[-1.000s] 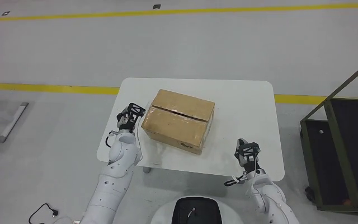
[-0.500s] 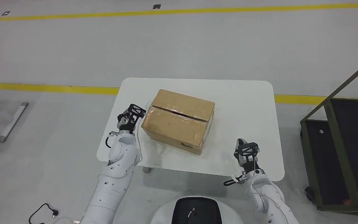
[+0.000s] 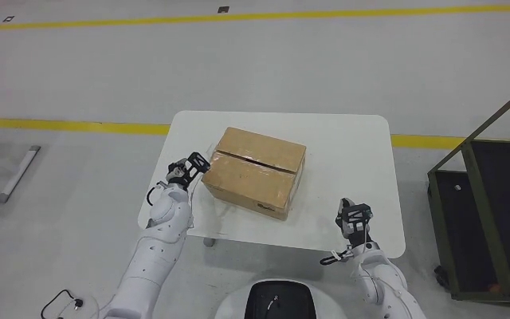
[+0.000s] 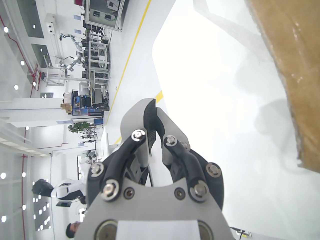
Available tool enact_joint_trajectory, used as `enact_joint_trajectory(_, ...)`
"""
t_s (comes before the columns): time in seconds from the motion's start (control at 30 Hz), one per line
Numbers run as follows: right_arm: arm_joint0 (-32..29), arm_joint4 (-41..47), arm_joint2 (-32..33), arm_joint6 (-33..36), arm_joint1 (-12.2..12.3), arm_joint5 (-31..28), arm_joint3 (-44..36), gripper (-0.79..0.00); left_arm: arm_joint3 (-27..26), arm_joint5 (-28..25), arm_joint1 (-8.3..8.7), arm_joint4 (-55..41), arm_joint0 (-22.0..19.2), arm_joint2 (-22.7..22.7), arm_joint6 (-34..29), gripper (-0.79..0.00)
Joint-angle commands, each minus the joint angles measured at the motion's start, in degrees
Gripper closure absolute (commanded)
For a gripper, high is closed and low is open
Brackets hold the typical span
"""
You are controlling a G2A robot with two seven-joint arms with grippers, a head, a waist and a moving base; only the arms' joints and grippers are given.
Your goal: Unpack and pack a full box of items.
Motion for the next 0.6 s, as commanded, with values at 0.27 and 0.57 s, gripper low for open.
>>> enact_joint_trajectory(0.27, -0.18, -0.07, 0.36, 0.48, 0.05, 0.38, -0.36, 0.000, 3.64, -3.55, -0.47, -2.35, -1.17, 2.31, 4.57, 0.000)
enact_joint_trajectory(0.57, 0.02, -0.45, -0.20, 0.83, -0.02, 0.74, -0.38, 0.000, 0.01, -6.76, 0.12, -1.57, 1.54, 3.04, 7.13, 0.000)
